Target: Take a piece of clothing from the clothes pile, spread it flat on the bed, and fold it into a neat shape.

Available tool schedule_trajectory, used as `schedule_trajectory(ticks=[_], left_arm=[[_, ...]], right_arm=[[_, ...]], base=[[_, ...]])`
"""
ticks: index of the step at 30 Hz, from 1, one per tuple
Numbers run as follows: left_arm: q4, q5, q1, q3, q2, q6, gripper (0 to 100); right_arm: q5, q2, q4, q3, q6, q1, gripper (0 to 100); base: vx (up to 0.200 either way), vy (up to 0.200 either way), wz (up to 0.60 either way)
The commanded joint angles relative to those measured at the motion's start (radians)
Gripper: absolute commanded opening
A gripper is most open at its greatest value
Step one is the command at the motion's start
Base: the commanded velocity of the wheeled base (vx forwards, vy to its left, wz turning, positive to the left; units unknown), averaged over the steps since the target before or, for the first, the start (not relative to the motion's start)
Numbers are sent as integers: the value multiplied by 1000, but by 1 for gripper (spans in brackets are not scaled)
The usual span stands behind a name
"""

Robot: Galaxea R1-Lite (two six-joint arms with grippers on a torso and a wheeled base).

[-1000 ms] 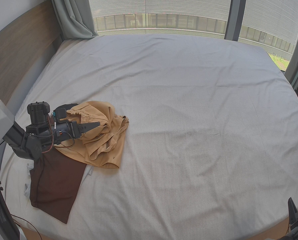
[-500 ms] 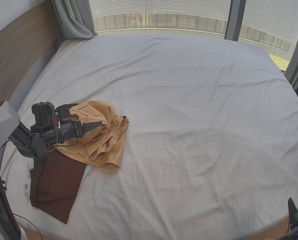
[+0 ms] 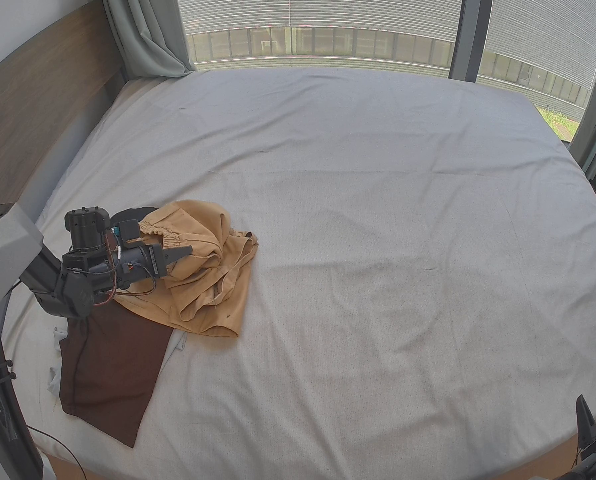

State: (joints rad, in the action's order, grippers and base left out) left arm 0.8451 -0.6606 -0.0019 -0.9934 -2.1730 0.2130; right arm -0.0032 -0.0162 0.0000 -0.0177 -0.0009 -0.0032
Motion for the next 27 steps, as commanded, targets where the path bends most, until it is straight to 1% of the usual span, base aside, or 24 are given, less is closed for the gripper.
schedule_trajectory(ticks=[1,6,16,21,27], left_arm=[[0,-1,3,-2,-5,0,0],[0,-2,5,7,4,2,0],[0,-7,17,128,140,32,0],[3,-7,19,183,190,28,0],[38,-11,16,256,260,36,0]], right_arm=[[0,16,0,18,-1,0,100],[0,16,0,18,-1,0,100],[0,16,0,18,-1,0,100],[0,16,0,18,-1,0,100],[0,16,0,18,-1,0,100]], base=[[0,0,0],[0,0,0],[0,0,0],[0,0,0],[0,0,0]])
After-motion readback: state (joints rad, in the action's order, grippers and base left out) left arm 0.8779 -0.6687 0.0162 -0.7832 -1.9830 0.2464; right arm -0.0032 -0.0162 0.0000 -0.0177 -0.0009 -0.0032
